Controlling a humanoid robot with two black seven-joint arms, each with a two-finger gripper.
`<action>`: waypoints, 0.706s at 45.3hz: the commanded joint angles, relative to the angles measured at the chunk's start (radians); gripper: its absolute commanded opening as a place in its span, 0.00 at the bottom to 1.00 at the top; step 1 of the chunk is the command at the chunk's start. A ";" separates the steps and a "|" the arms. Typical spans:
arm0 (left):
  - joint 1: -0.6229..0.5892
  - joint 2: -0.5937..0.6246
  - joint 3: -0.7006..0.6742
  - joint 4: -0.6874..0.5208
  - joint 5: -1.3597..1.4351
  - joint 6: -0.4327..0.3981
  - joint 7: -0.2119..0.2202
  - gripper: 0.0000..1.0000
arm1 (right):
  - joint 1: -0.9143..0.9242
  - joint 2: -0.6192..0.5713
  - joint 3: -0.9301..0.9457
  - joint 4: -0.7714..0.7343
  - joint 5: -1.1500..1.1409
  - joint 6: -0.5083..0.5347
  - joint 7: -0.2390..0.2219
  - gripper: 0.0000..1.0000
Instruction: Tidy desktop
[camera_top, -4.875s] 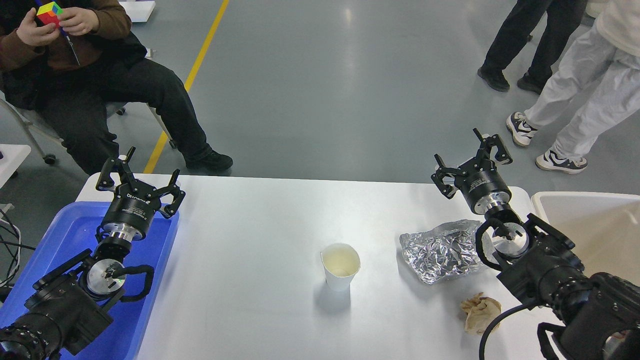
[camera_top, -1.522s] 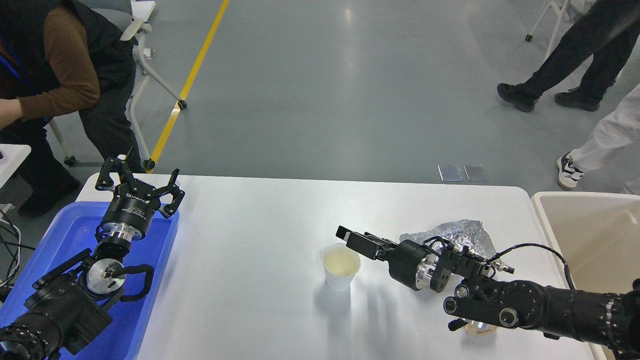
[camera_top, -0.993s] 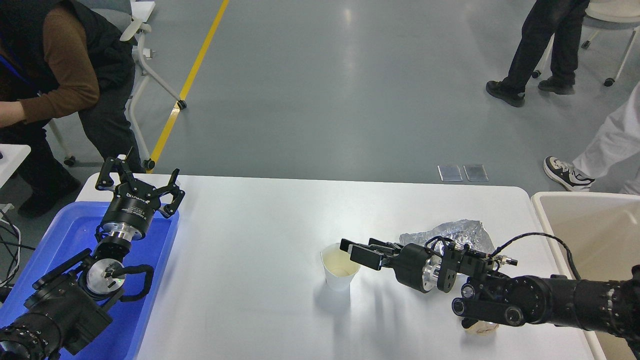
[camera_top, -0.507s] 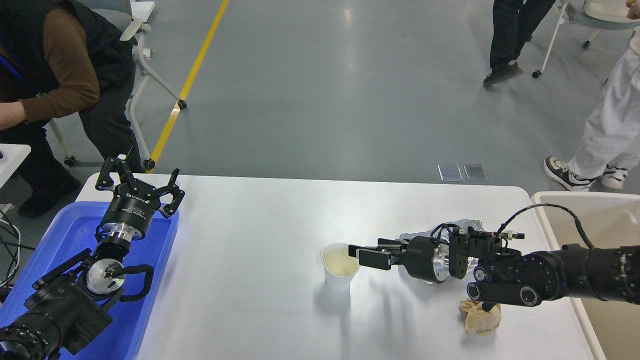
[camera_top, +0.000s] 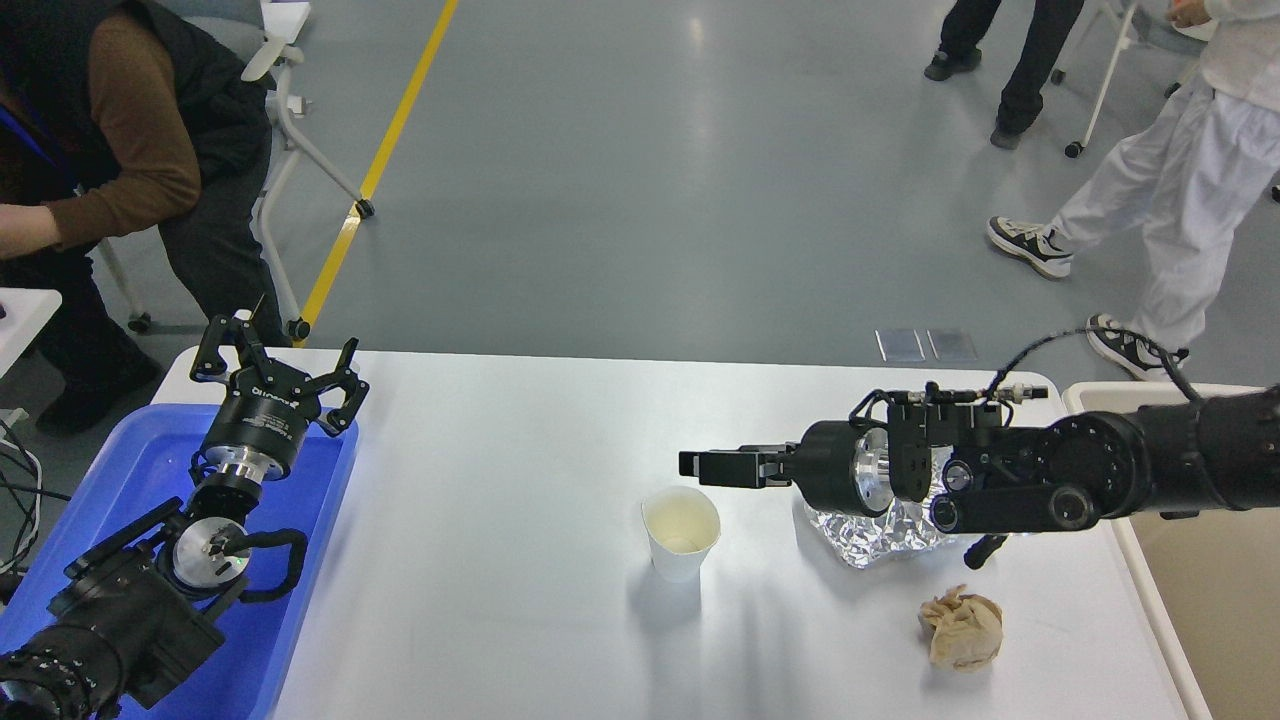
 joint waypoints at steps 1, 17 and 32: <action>0.000 0.000 0.000 0.000 0.000 0.000 0.000 1.00 | 0.102 0.053 -0.062 0.061 0.182 0.010 -0.106 1.00; 0.000 0.000 0.000 0.000 0.000 0.000 0.000 1.00 | 0.121 0.145 -0.113 0.067 0.439 -0.025 -0.253 1.00; 0.000 0.000 0.000 0.000 0.000 0.002 0.000 1.00 | 0.179 0.252 -0.119 0.110 0.555 -0.036 -0.263 1.00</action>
